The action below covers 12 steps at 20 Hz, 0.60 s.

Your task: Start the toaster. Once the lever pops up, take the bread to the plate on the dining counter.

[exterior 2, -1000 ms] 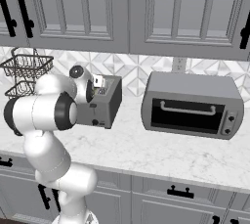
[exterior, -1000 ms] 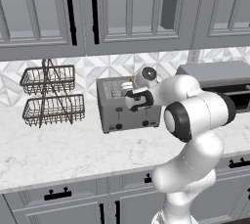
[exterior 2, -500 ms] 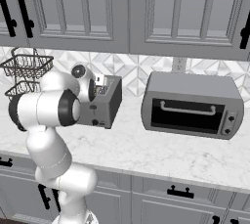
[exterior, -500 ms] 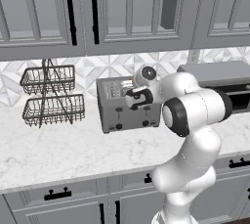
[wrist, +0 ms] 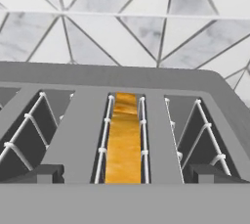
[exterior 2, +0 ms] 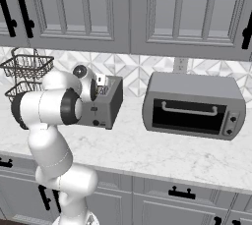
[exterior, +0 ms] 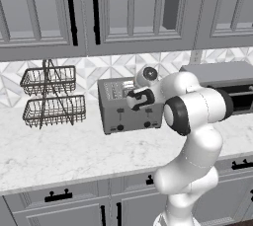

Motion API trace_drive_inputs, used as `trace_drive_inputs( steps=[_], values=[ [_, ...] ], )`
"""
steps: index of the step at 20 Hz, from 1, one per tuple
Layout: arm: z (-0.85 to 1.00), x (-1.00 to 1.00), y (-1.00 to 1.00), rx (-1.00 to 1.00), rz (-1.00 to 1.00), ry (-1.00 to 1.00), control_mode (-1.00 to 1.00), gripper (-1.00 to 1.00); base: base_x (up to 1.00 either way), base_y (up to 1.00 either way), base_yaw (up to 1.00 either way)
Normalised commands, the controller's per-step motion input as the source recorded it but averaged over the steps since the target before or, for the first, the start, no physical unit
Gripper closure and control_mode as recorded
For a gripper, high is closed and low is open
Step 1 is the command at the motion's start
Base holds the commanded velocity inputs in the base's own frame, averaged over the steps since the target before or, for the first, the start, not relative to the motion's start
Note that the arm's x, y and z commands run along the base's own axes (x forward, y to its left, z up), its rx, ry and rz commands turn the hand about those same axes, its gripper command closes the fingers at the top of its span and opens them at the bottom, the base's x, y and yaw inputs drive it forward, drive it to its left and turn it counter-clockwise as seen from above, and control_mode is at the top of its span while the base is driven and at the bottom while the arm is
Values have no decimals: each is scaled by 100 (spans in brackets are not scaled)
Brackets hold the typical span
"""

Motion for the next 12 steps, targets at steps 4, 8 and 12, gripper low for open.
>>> trace_drive_inputs(
  steps=[4, 8, 12],
  values=[
    [0, 0, 0, 0, 0, 0, -100, 100, 0, 0, 0],
    [0, 0, 0, 0, 0, 0, -100, 100, 0, 0, 0],
    [0, 0, 0, 0, 0, 0, -100, 100, 0, 0, 0]
  ],
)
